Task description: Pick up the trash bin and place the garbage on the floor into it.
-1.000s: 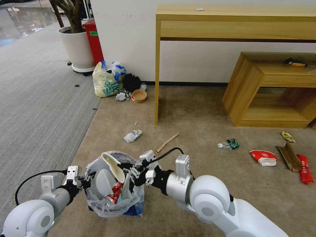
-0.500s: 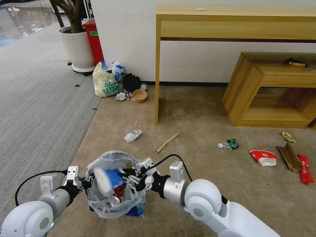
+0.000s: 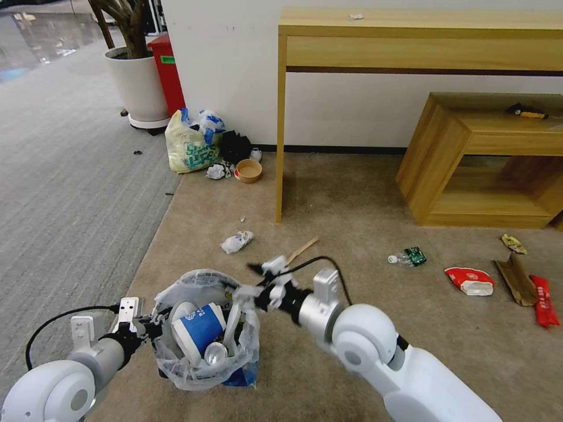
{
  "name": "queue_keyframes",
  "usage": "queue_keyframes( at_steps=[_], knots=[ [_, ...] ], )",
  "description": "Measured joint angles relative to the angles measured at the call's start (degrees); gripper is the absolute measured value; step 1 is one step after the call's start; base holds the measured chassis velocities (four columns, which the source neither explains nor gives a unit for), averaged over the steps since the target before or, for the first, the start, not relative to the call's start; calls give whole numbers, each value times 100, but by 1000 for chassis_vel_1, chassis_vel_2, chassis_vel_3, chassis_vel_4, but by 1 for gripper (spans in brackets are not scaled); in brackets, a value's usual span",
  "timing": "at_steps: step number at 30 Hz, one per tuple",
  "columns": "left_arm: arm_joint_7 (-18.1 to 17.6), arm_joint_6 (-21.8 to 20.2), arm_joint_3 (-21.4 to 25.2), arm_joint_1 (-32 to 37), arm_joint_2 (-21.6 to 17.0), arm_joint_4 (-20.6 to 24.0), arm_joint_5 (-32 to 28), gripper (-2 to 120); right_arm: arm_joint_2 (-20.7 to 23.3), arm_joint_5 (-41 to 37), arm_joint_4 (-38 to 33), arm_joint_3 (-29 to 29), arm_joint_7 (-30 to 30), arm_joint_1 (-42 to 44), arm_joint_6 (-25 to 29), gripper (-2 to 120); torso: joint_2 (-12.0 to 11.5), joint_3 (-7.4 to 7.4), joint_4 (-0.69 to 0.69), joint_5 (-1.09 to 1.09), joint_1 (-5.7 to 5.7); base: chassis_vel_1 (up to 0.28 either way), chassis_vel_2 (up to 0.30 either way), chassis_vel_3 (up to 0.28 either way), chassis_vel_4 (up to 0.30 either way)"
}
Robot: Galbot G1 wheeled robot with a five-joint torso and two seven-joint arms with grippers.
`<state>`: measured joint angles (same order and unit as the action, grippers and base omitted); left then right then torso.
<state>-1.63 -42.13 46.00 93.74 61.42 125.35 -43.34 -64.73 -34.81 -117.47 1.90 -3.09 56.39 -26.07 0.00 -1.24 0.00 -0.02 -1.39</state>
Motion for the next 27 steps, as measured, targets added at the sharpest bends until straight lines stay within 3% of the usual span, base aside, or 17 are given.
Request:
queue_keyframes(
  at_steps=[8, 11, 27],
  knots=[
    [187, 0, 76, 46, 86, -55, 226, 0, -127, 717, 251, -1301, 129, 809, 432, 100, 0, 0, -2, 0, 0, 0, 0, 0, 0],
    [225, 0, 94, 53, 130, -83, 251, 0, -287, 871, 353, -1512, 188, 907, 523, 100, 0, 0, -2, 0, 0, 0, 0, 0, 0],
    [344, 0, 145, 107, 133, -152, 403, 0, -490, 1145, 573, -1744, 217, 1204, 755, 100, 0, 1, -1, 0, 1, -14, 18, 17, -15]
  ],
)
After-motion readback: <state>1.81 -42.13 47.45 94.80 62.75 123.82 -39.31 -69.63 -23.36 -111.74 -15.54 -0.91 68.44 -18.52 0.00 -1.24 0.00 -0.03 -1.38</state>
